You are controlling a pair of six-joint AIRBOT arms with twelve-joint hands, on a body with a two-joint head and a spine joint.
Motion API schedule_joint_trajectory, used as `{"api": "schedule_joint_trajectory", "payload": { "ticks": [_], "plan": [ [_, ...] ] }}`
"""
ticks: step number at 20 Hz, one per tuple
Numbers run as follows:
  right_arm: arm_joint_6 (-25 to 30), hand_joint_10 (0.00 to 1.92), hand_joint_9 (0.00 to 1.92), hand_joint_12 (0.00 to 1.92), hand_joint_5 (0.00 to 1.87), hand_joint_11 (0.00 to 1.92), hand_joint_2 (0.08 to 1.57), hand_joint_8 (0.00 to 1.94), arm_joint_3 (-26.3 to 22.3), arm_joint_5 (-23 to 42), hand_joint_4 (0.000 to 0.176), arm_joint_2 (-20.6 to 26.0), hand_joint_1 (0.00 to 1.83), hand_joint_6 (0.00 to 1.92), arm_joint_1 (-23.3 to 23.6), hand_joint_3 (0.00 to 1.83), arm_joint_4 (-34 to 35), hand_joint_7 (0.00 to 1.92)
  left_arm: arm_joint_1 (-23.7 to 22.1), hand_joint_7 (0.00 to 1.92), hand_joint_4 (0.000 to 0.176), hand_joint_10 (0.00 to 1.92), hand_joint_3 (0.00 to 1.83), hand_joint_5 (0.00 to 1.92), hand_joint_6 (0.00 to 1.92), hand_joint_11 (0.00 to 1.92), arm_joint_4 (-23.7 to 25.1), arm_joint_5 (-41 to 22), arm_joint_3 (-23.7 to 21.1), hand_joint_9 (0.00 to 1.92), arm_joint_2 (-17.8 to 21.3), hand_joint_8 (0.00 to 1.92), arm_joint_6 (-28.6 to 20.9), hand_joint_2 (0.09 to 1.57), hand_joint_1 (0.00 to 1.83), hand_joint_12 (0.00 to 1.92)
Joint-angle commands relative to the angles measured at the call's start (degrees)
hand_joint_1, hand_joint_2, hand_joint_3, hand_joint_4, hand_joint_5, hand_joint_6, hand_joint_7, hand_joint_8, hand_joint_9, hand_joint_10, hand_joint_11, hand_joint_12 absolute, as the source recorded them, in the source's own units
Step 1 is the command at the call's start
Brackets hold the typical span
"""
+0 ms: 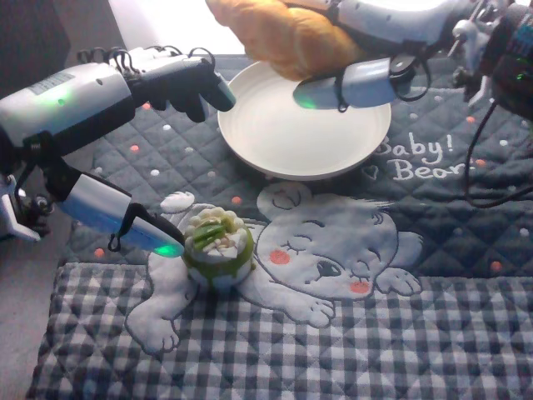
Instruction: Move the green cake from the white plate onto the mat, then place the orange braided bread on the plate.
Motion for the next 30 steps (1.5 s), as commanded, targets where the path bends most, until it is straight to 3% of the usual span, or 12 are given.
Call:
{"api": "schedule_joint_trajectory", "payload": {
  "ticks": [1, 3, 4, 6, 12, 16, 20, 21, 24, 26, 28, 30],
  "plan": [
    [0.2, 0.0, 0.0, 0.29, 0.0, 0.0, 1.21, 0.0, 0.85, 6.14, 0.141, 0.39, 0.24, 0.0, 0.76, 0.0, 2.13, 0.0, -0.42, 0.22, 0.016, 1.72, 0.0, 0.16, 0.99, 0.0, -1.94, -7.18, -0.26, 0.04, 0.52, 1.5, -0.37, 0.58, 1.09, 1.92],
    [0.2, 0.0, 0.0, 0.01, 0.0, 0.0, 1.2, 0.0, 1.71, 5.48, 0.146, -0.22, 0.09, 0.0, 0.75, 0.0, 2.08, 0.0, -0.43, 0.18, 0.012, 1.72, 0.0, 0.15, 1.01, 0.0, -1.94, -7.61, -0.37, 0.03, 0.51, 1.51, -0.37, 0.57, 1.05, 1.92],
    [0.2, 0.0, 0.0, 0.0, 0.0, 0.0, 1.12, 0.0, 1.84, 5.17, 0.17, -0.19, 0.15, 0.0, 0.75, 0.0, 2.09, 0.0, -0.44, 0.14, 0.027, 1.71, 0.0, 0.11, 1.02, 0.0, -1.93, -7.71, -0.46, 0.04, 0.51, 1.52, -0.36, 0.56, 1.07, 1.92],
    [0.2, 0.0, 0.0, 0.0, 0.0, 0.0, 0.98, 0.0, 1.91, 4.51, 0.167, 0.15, 0.28, 0.0, 0.75, 0.0, 2.08, 0.0, -0.4, 0.15, 0.038, 1.6, 0.0, 0.07, 1.02, 0.0, -1.93, -7.77, -0.52, 0.06, 0.51, 1.46, -0.36, 0.56, 1.08, 1.92],
    [0.2, 0.0, 0.0, 0.0, 0.0, 0.0, 0.91, 0.0, 2.22, 3.51, 0.176, 0.45, 0.27, 0.0, 0.72, 0.0, 2.03, 0.0, 0.43, 0.14, 0.024, 1.32, 0.0, 0.09, 0.98, 0.0, -2.39, -8.34, -0.8, 0.0, 0.62, 1.28, -0.37, 0.61, 1.1, 1.92],
    [0.2, 0.0, 0.0, 0.0, 0.0, 0.0, 0.95, 0.0, 2.23, 3.27, 0.176, 0.57, 0.33, 0.0, 0.7, 0.0, 1.94, 0.0, 0.65, 0.16, 0.033, 1.45, 0.0, 0.11, 0.98, 0.0, -2.64, -8.56, -0.97, 0.0, 0.72, 1.33, -0.38, 0.61, 1.1, 1.92],
    [0.2, 0.0, 0.0, 0.0, 0.0, 0.0, 0.96, 0.0, 1.53, 3.28, 0.176, 1.35, 0.39, 0.0, 0.7, 0.0, 1.85, 0.0, 0.92, 0.12, 0.013, 1.43, 0.0, 0.1, 0.94, 0.0, -2.99, -8.56, -1.11, 0.0, 0.95, 1.36, -0.48, 0.61, 1.11, 1.92],
    [0.2, 0.0, 0.0, 0.0, 0.0, 0.0, 0.97, 0.0, 1.2, 3.29, 0.176, 1.76, 0.38, 0.0, 0.7, 0.0, 1.85, 0.0, 0.92, 0.13, 0.03, 1.41, 0.0, 0.09, 0.94, 0.0, -3.08, -8.56, -1.14, 0.0, 1.07, 1.35, -0.49, 0.58, 1.1, 1.92],
    [0.2, 0.0, 0.0, 0.02, 0.0, 0.04, 0.96, 0.0, -1.75, 3.83, 0.174, 4.61, 0.44, 0.0, 0.7, 0.0, 1.48, 0.0, 0.89, 0.18, 0.035, 1.45, 0.0, 0.14, 0.94, 0.0, -3.68, -8.56, -1.4, 0.0, 2.1, 1.33, -0.49, 0.61, 1.14, 1.92],
    [0.2, 0.0, 0.0, 0.53, 0.0, 0.0, 0.91, 0.0, -4.06, 6.36, 0.168, 6.92, 0.52, 0.0, 0.7, 0.0, 1.39, 0.0, 0.88, 0.17, 0.029, 1.42, 0.0, 0.14, 0.95, 0.0, -4.1, -8.83, -1.93, 0.0, 3.34, 1.35, -0.25, 0.64, 1.15, 1.92],
    [0.19, 0.0, 0.0, 0.52, 0.0, 0.0, 0.77, 0.0, -7.07, 8.65, 0.174, 9.79, 0.57, 0.0, 0.7, 0.0, 1.37, 0.0, 0.9, 0.18, 0.045, 1.5, 0.0, 0.13, 0.94, 0.0, -5.13, -9.43, -2.86, 0.0, 4.87, 1.34, 1.32, 0.69, 1.0, 1.92],
    [0.19, 0.0, 0.0, 0.21, 0.0, 0.0, 0.73, 0.0, -9.32, 11.87, 0.173, 12.3, 0.55, 0.0, 0.7, 0.0, 1.37, 0.0, 0.93, 0.23, 0.032, 1.57, 0.0, 0.14, 0.91, 0.0, -6.26, -10.42, -3.9, 0.08, 6.69, 1.37, 2.44, 0.69, 0.94, 1.92]
  ]
}}
